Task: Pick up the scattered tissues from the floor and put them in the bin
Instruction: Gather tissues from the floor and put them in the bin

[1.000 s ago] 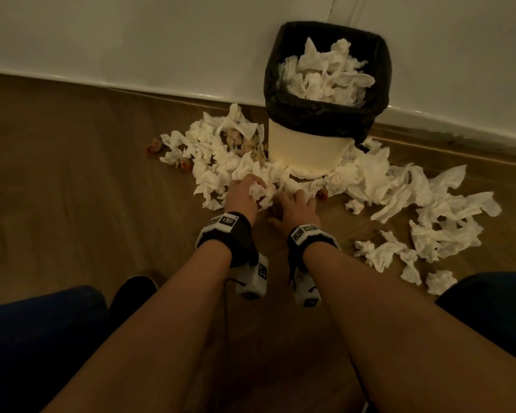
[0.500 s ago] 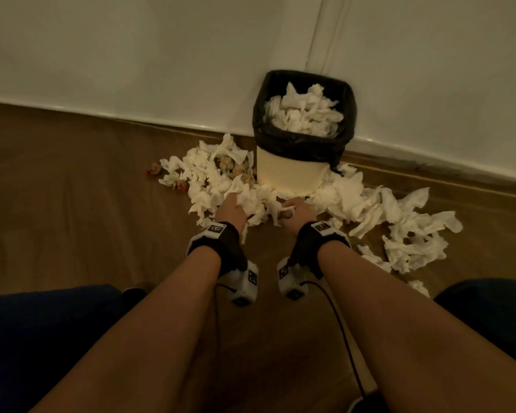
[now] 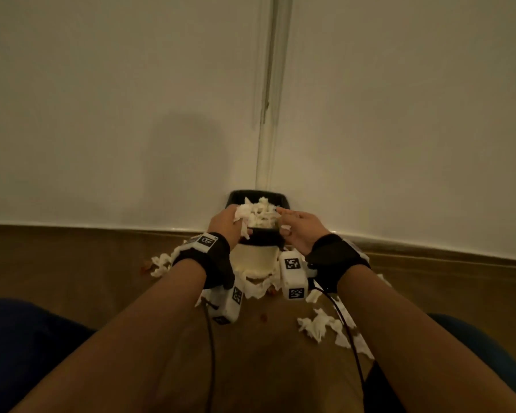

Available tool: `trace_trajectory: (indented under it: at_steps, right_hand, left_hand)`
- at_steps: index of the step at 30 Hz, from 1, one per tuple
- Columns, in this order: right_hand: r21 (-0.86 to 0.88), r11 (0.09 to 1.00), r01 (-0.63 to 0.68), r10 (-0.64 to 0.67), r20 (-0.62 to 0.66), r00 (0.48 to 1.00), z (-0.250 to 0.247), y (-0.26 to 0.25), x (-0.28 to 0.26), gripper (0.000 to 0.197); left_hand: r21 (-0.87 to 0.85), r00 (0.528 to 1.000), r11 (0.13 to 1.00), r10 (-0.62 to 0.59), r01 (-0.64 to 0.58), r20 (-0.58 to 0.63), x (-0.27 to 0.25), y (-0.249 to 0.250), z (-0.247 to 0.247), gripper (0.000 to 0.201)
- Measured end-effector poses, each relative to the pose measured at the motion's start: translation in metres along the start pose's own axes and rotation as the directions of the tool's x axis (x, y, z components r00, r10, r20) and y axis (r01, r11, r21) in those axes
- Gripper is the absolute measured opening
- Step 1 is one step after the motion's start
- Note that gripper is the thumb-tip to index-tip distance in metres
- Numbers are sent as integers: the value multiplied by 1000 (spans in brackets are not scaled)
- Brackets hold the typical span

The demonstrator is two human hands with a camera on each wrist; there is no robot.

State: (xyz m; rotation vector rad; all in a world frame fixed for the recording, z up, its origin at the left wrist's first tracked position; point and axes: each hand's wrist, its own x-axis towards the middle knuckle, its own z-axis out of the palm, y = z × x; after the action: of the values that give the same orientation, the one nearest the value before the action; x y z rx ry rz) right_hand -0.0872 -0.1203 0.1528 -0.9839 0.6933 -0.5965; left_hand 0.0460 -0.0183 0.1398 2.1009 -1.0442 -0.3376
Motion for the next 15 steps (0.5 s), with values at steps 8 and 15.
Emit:
trace_trajectory:
  at_steps: [8,15]
  right_hand:
    - [-13,994,104,-105,-30,994,7,-41,-50,41]
    - [-14,999,53,-53,27,998,8,-53,-68,30]
  left_hand:
    - [-101,995,990,103,-102,2,-26,61,-69,28]
    - [-47,994,993,111,-110,21,-30,78,-66,40]
